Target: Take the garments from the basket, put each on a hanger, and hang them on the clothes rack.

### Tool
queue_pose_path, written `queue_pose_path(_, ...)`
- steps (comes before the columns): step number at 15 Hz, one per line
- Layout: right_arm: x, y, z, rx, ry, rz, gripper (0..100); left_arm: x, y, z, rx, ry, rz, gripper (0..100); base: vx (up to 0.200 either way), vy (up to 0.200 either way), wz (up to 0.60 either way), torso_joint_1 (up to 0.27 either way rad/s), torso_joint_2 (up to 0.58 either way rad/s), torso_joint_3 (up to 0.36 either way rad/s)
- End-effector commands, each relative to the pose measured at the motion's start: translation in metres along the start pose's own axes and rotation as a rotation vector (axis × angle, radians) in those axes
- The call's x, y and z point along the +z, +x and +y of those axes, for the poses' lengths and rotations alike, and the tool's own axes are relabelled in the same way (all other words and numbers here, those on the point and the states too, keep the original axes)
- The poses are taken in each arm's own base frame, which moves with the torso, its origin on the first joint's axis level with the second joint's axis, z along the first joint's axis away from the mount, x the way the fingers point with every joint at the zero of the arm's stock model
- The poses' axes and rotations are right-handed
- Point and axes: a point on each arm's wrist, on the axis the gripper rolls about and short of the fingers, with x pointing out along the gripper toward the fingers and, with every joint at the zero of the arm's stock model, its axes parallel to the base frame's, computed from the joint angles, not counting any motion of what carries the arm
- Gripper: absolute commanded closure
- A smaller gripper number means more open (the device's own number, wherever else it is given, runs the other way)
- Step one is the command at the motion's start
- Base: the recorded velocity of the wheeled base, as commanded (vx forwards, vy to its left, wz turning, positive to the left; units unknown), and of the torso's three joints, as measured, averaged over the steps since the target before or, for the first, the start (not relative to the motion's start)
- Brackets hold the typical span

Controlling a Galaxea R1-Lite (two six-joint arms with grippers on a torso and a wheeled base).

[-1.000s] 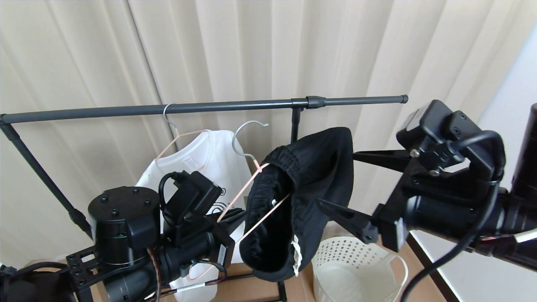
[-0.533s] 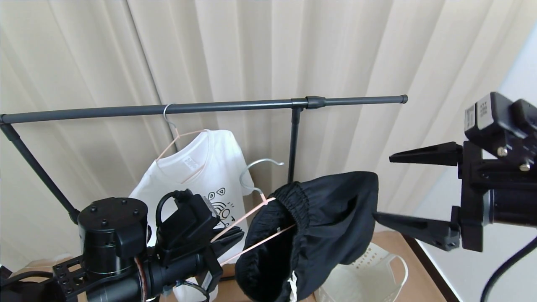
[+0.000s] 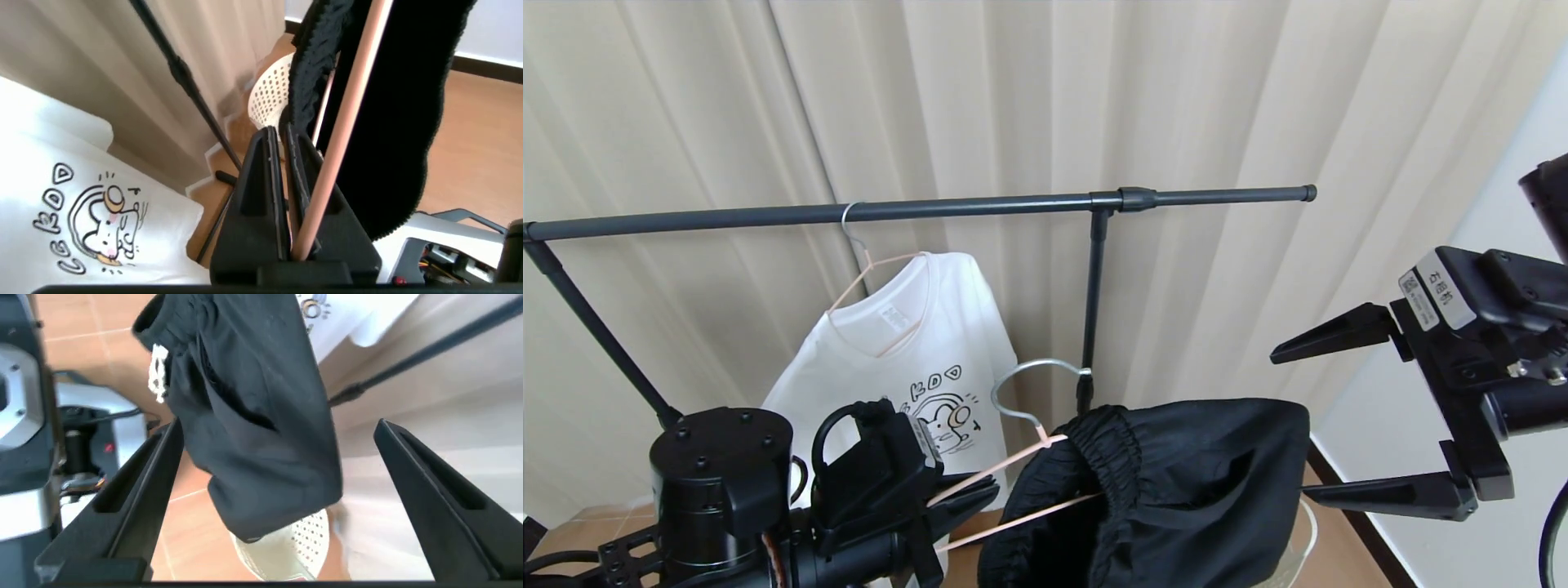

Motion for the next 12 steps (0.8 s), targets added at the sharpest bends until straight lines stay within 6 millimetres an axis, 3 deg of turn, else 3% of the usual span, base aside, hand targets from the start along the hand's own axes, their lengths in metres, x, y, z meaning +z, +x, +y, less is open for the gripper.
queue_pose_path(1, 0.001, 0.015, -0.02, 0.061, 0.033, 0.008, 0, 0.001, -0.001, -0.003, -0.011, 0.004, -0.004, 100, 0.0, 0.0, 0.0, 0.0, 0.0, 0.0)
queue_pose_path(3, 0.001, 0.031, -0.031, 0.105, 0.056, 0.019, 0, 0.0, -0.001, -0.005, -0.017, 0.004, -0.001, 100, 0.0, 0.0, 0.0, 0.0, 0.0, 0.0)
queue_pose_path(5, 0.006, 0.047, -0.028, 0.177, 0.047, 0.007, 0, 0.0, -0.001, -0.005, -0.018, 0.004, -0.003, 100, 0.0, 0.0, 0.0, 0.0, 0.0, 0.0)
queue_pose_path(8, 0.009, 0.057, -0.03, 0.211, 0.049, -0.011, 0, 0.001, 0.0, -0.005, -0.017, 0.005, -0.005, 100, 0.0, 0.0, 0.0, 0.0, 0.0, 0.0)
queue_pose_path(12, 0.036, 0.067, -0.024, 0.25, 0.135, -0.028, 0, 0.0, 0.0, -0.005, -0.018, 0.004, -0.001, 100, 0.0, 0.0, 0.0, 0.0, 0.0, 0.0)
